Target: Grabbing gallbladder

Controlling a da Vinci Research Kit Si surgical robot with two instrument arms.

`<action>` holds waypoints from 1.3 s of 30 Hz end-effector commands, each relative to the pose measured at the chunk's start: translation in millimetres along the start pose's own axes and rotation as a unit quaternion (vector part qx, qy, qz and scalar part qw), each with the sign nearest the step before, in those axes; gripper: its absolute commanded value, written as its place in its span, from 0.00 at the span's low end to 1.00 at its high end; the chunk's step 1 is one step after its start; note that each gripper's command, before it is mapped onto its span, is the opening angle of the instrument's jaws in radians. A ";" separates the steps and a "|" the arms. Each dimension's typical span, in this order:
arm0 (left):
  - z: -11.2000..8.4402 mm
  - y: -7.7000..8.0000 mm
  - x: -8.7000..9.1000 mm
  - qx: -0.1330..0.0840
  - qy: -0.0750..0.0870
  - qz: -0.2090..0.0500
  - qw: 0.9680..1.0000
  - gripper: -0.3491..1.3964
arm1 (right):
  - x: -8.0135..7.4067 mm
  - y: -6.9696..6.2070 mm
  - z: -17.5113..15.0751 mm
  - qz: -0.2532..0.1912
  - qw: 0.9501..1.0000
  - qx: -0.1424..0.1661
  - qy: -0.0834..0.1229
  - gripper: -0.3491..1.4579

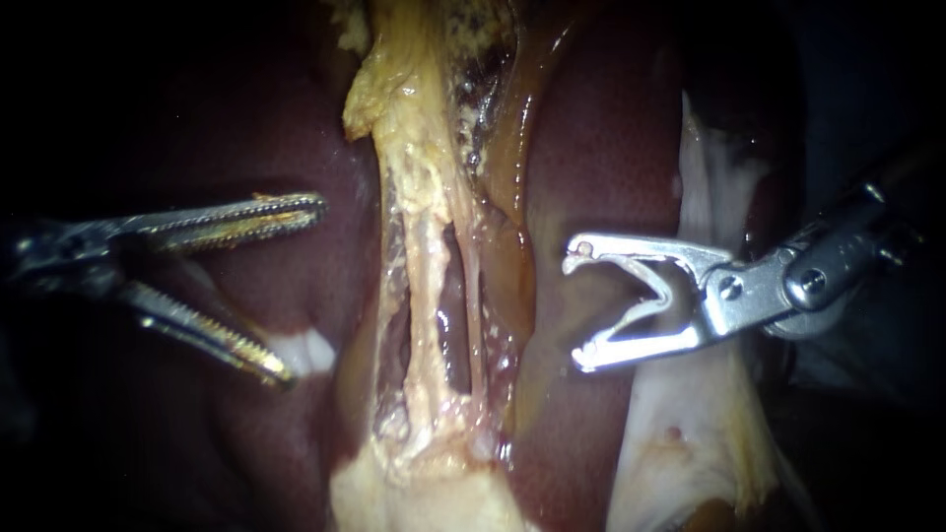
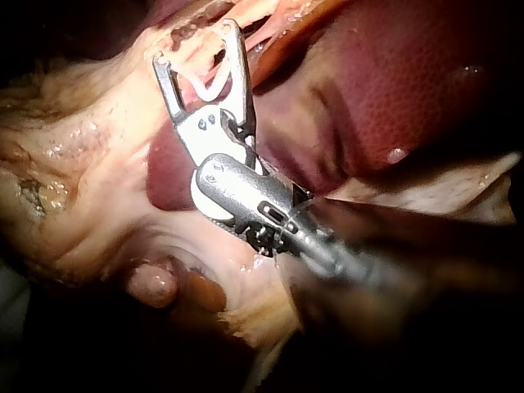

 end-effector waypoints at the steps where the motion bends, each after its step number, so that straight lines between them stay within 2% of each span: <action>1: -0.1 0.0 -0.1 -0.001 0.000 -0.003 1.000 0.65 | 0.0 0.0 0.0 0.000 1.000 0.000 0.000 0.53; 3: -0.3 0.3 -0.5 -0.021 0.000 -0.028 0.999 0.60 | -0.1 0.1 0.0 0.000 1.000 0.000 0.000 0.53; 5: -0.5 0.9 -1.3 -0.049 -0.001 -0.058 0.997 0.54 | -0.1 0.1 0.0 0.000 1.000 0.000 0.000 0.53; 6: -0.5 1.2 -1.6 -0.056 -0.001 -0.065 0.996 0.53 | -0.1 0.2 0.0 0.000 1.000 0.000 0.000 0.53; 8: -0.7 2.4 -2.8 -0.087 -0.002 -0.085 0.993 0.51 | -0.1 0.2 -0.1 0.000 1.000 0.000 0.000 0.53; 11: -0.8 4.4 -4.1 -0.126 -0.012 -0.112 0.986 0.51 | -0.1 0.1 -0.2 0.000 1.000 0.000 0.000 0.53; 12: -0.8 4.8 -4.3 -0.131 -0.013 -0.113 0.985 0.51 | -0.1 0.1 -0.3 0.000 1.000 0.000 0.000 0.53; 15: -0.5 7.0 -4.9 -0.164 -0.020 -0.137 0.977 0.51 | -0.1 0.1 -0.3 0.000 1.000 0.000 0.000 0.53; 21: 1.9 8.8 -4.3 -0.171 -0.028 -0.182 0.968 0.48 | -0.1 0.1 -0.3 0.000 1.000 0.000 0.000 0.53; 27: 3.8 9.8 -3.8 -0.172 -0.029 -0.208 0.962 0.45 | -0.1 0.0 -0.3 0.000 1.000 0.001 0.000 0.53; 31: 3.6 10.2 -3.2 -0.173 -0.019 -0.219 0.960 0.41 | -0.1 0.0 -0.4 0.000 1.000 0.001 0.000 0.53; 35: 3.3 10.6 -2.1 -0.183 -0.008 -0.227 0.957 0.39 | 0.0 0.0 -0.4 0.000 1.000 0.001 0.000 0.53; 39: 2.9 10.8 -1.1 -0.191 0.002 -0.228 0.955 0.37 | 0.0 0.0 -0.4 0.000 1.000 0.001 0.000 0.53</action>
